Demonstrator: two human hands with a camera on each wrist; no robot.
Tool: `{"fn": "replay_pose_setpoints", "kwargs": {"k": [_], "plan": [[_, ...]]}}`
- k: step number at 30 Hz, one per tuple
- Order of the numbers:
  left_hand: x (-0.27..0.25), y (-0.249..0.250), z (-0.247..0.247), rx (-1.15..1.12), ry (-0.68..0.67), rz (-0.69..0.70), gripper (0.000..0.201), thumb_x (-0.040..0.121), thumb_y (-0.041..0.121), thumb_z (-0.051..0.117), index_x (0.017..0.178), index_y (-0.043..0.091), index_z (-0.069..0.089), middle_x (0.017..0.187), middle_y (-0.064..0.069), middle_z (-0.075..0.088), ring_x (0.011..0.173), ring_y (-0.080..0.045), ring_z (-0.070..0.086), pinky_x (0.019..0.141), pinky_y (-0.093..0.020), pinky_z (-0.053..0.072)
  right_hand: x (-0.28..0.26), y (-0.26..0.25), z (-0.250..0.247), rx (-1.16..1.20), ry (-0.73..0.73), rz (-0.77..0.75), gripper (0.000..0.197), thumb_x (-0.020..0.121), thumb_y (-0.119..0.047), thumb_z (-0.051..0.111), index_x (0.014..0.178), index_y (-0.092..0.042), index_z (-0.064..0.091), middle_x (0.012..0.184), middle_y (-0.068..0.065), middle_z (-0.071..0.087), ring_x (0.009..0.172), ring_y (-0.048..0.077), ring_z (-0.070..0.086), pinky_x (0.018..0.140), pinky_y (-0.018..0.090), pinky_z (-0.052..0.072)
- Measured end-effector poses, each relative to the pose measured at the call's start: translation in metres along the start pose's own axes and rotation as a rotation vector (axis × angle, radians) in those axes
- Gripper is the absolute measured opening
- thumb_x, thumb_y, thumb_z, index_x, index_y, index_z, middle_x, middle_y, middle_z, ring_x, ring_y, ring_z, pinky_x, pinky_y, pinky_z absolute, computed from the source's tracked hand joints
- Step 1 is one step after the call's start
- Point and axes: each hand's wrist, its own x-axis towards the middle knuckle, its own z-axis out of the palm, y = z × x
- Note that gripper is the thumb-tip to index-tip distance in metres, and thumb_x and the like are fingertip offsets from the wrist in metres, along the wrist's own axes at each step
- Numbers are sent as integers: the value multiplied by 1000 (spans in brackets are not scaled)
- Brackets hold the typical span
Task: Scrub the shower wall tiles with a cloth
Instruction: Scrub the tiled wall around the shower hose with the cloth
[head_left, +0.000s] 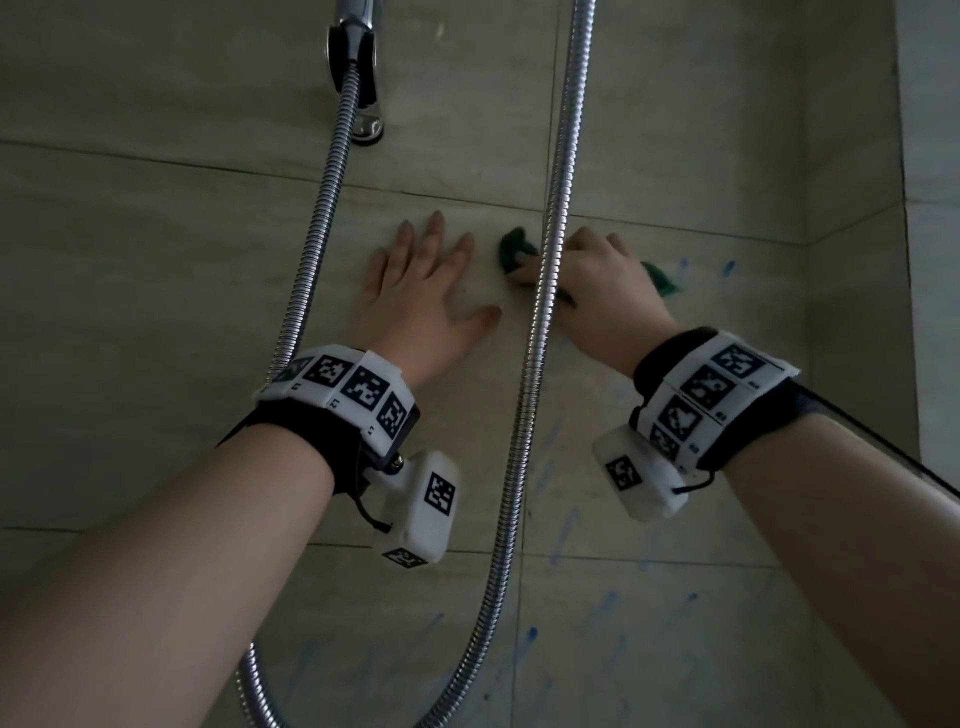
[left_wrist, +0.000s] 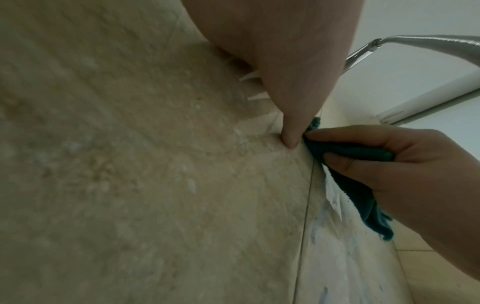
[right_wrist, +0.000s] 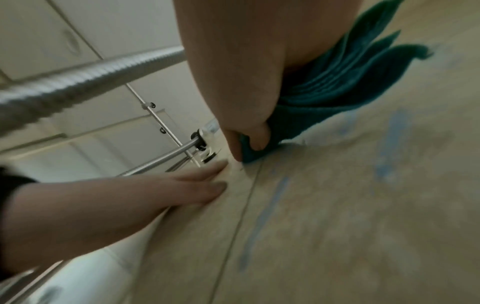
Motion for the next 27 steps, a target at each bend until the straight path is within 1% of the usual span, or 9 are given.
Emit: {"fn": "replay_pose_setpoints", "kwargs": {"k": [4, 10, 13, 16, 18, 20, 22, 24, 27], "plan": [[-1, 0, -4, 12, -14, 12, 78, 91, 61, 44, 153, 35, 4, 159, 8, -18, 145, -15, -20, 115, -33, -14, 15, 25, -10, -3, 89, 353, 43, 93, -8, 48, 126, -33, 61, 103, 7, 45, 105, 34, 45, 85, 31, 31], [-3, -3, -6, 11, -27, 34, 77, 92, 60, 43, 153, 32, 5, 159, 6, -18, 145, -16, -20, 115, -33, -14, -11, 8, 0, 67, -84, 136, 42, 88, -9, 55, 119, -36, 65, 94, 2, 38, 92, 25, 41, 78, 29, 33], [-3, -3, -6, 28, -22, 36, 77, 92, 60, 42, 153, 32, 5, 160, 6, -18, 146, -17, -20, 115, -34, -14, 1, 17, -3, 23, 62, 282, 41, 88, -8, 52, 115, -35, 67, 93, 3, 39, 96, 30, 45, 81, 31, 33], [-3, -5, -5, 16, -10, 47, 76, 92, 60, 43, 153, 33, 7, 160, 6, -15, 146, -17, -18, 115, -34, -13, 19, 14, 4, 147, 171, 417, 41, 88, -7, 50, 114, -33, 68, 93, 5, 42, 102, 36, 49, 85, 30, 38], [-3, -6, -3, 6, -11, 51, 77, 91, 61, 44, 153, 34, 8, 160, 7, -15, 146, -15, -18, 115, -34, -13, 22, 2, 7, 189, 173, 375, 35, 88, -10, 52, 111, -29, 69, 92, 6, 45, 97, 33, 50, 84, 30, 39], [-3, -7, -4, 16, -22, 54, 78, 91, 60, 45, 153, 35, 6, 160, 8, -16, 146, -14, -19, 115, -33, -13, 17, -9, 11, 93, 75, 263, 30, 89, -13, 49, 110, -22, 69, 95, 8, 48, 95, 30, 47, 86, 31, 34], [-2, -8, -7, 17, -41, 52, 76, 92, 53, 48, 153, 35, 5, 160, 8, -17, 145, -14, -19, 115, -32, -13, 6, -15, 12, -34, -20, 130, 31, 87, -20, 44, 106, -18, 69, 102, 12, 55, 98, 32, 50, 86, 32, 30], [-2, -8, -9, 25, -55, 48, 72, 95, 42, 47, 153, 34, 5, 160, 8, -17, 146, -14, -18, 116, -32, -12, -7, -18, 9, -37, -117, 27, 37, 79, -23, 43, 102, -18, 71, 100, 15, 58, 95, 36, 53, 84, 34, 35], [-2, -7, -10, 13, -42, 43, 64, 99, 32, 40, 153, 33, 6, 160, 8, -15, 146, -14, -16, 116, -32, -12, -24, -18, -2, -34, -295, -115, 35, 78, -8, 53, 102, -25, 73, 96, 14, 56, 85, 35, 51, 76, 32, 39]]}}
